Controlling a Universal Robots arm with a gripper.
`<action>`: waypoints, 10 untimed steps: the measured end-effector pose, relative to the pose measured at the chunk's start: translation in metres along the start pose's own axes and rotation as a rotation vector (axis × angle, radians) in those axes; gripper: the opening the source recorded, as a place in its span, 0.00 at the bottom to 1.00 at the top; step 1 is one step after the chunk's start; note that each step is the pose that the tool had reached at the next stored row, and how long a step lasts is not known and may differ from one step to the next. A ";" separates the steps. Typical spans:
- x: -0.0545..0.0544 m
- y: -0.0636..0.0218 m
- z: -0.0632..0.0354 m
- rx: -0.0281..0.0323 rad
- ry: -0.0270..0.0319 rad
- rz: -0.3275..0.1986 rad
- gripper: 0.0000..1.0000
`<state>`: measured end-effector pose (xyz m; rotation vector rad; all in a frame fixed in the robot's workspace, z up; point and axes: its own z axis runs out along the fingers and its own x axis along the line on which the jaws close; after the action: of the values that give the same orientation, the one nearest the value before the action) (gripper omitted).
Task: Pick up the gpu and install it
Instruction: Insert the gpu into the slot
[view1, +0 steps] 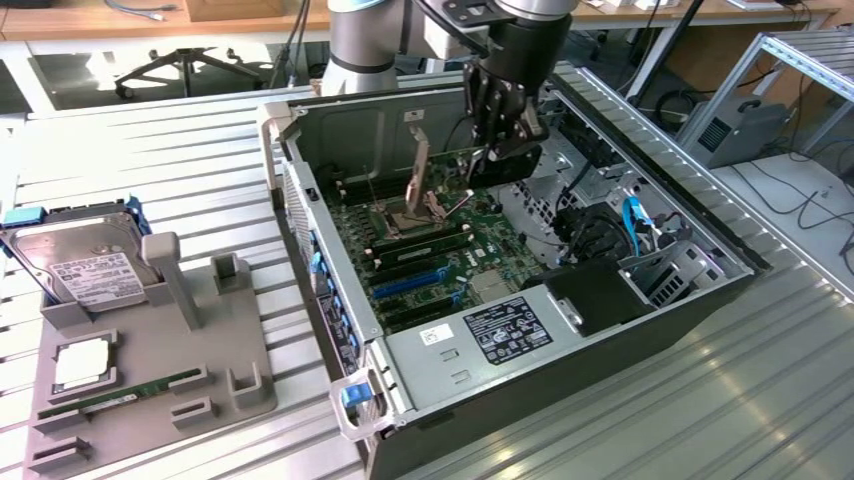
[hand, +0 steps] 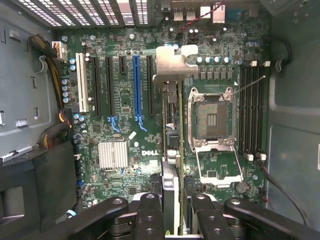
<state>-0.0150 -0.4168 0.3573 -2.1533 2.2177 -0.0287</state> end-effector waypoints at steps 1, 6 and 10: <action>0.001 0.0000 0.0000 0.0000 0.0000 0.000 0.27; 0.003 -0.0001 0.0001 0.0000 0.0000 0.000 0.27; 0.005 -0.0001 0.0001 0.0001 0.0000 0.000 0.27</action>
<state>-0.0150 -0.4222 0.3570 -2.1533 2.2177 -0.0288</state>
